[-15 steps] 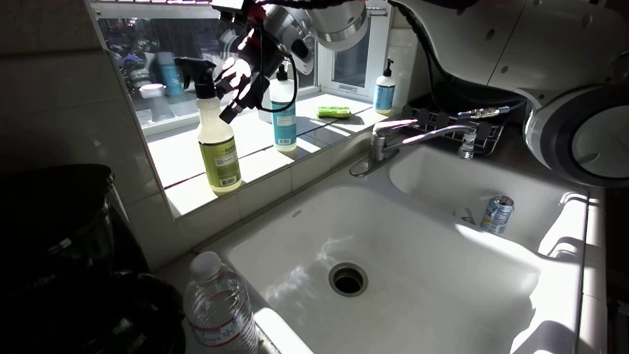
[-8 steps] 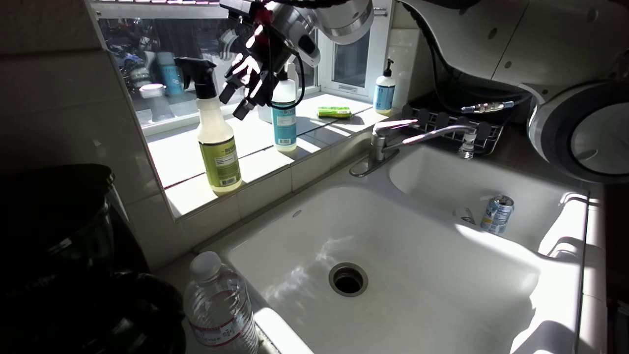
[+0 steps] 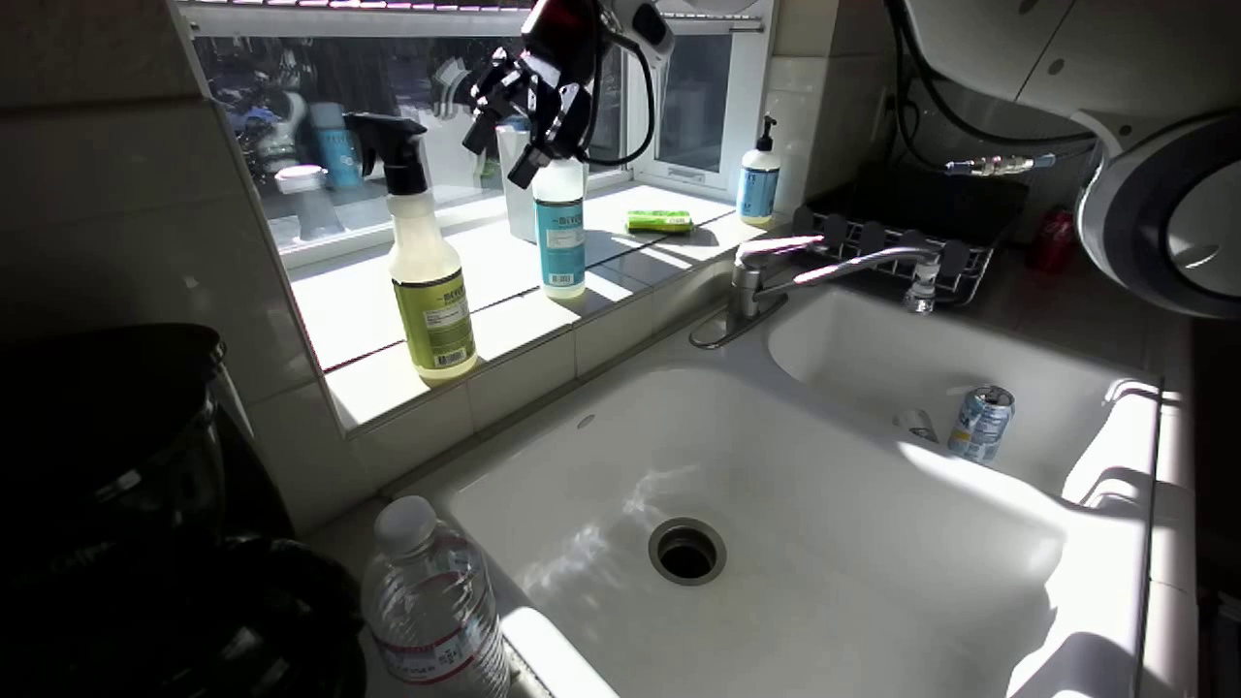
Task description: Remove the bottle from the sink and put it on the window sill
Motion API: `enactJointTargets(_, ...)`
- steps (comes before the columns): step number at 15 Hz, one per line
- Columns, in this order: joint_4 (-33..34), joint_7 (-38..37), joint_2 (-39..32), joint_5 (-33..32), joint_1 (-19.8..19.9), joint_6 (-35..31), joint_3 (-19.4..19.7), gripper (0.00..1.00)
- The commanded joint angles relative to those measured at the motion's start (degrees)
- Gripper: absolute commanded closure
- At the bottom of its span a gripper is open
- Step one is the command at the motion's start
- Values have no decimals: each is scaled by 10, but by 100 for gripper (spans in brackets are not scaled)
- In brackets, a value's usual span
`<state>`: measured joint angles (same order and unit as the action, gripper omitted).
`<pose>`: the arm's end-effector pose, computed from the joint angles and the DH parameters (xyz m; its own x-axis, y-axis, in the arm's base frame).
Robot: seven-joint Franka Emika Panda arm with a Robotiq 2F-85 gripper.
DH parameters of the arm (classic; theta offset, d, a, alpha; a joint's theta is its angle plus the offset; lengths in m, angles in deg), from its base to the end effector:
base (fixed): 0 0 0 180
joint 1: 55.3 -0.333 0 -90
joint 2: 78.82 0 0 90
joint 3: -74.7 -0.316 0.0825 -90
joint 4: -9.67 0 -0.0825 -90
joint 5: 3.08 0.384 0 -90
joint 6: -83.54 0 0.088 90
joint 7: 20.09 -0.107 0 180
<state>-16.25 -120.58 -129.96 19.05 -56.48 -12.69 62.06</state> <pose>0.7584 0.1169 0.5801 0.0475 -0.8215 -0.5682 -0.9707 0.0963 -0.2203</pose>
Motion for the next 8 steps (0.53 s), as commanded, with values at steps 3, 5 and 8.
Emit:
enactJointTargets(3, -13, 92, 44, -23, 6, 55, 15, 0)
enactJointTargets(5, -13, 124, 56, -30, 8, 66, 23, 0)
enactJointTargets(8, -12, 173, 67, -41, 9, 70, 34, 0)
